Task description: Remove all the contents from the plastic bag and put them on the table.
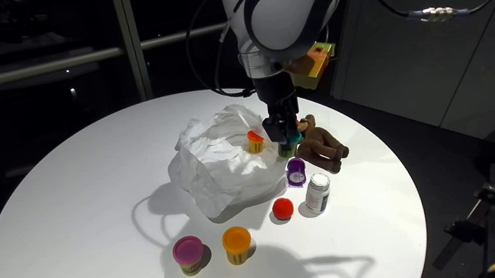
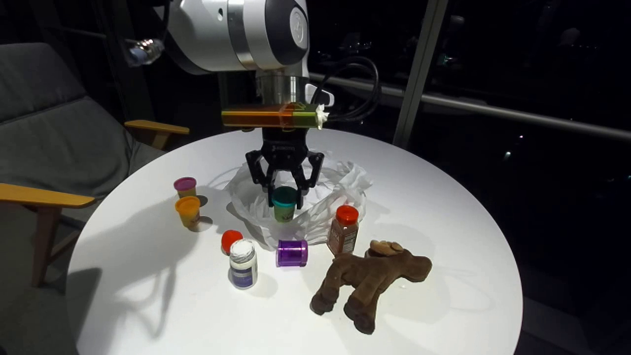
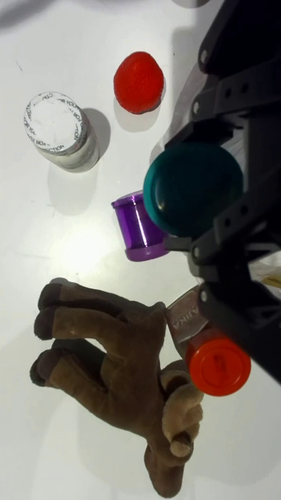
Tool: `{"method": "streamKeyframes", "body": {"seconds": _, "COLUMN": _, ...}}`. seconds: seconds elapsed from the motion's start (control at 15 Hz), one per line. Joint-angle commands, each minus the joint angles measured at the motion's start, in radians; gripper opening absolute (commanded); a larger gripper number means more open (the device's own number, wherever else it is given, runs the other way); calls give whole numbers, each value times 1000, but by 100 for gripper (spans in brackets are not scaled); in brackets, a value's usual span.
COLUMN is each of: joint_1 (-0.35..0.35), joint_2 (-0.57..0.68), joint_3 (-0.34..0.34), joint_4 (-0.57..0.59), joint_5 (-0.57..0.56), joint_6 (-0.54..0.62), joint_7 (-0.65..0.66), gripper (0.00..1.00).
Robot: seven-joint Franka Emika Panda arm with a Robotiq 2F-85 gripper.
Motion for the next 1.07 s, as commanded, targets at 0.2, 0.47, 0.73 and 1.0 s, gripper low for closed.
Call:
{"method": "streamKeyframes", "body": {"seconds": 0.2, "joint_1": 82, "joint_2": -176, "joint_3": 32, "joint_4": -234, "joint_5": -21, "joint_6": 79, "joint_7": 88, "gripper": 28}}
{"method": "streamKeyframes", "body": {"seconds": 0.47, "joint_1": 145, "joint_2": -183, "joint_3": 66, "joint_4": -277, "joint_5": 1, "joint_6": 60, "joint_7": 193, "gripper": 28}}
{"method": "streamKeyframes", "body": {"seconds": 0.73, "joint_1": 197, "joint_2": -86, "joint_3": 60, "joint_4": -229, "joint_5": -5, "joint_6": 63, "joint_7": 326, "gripper": 28}}
{"method": "streamKeyframes", "body": {"seconds": 1.0, "joint_1": 241, "joint_2": 41, "joint_3": 26, "joint_4": -147, "joint_5": -17, "joint_6": 79, "joint_7": 442, "gripper": 28}}
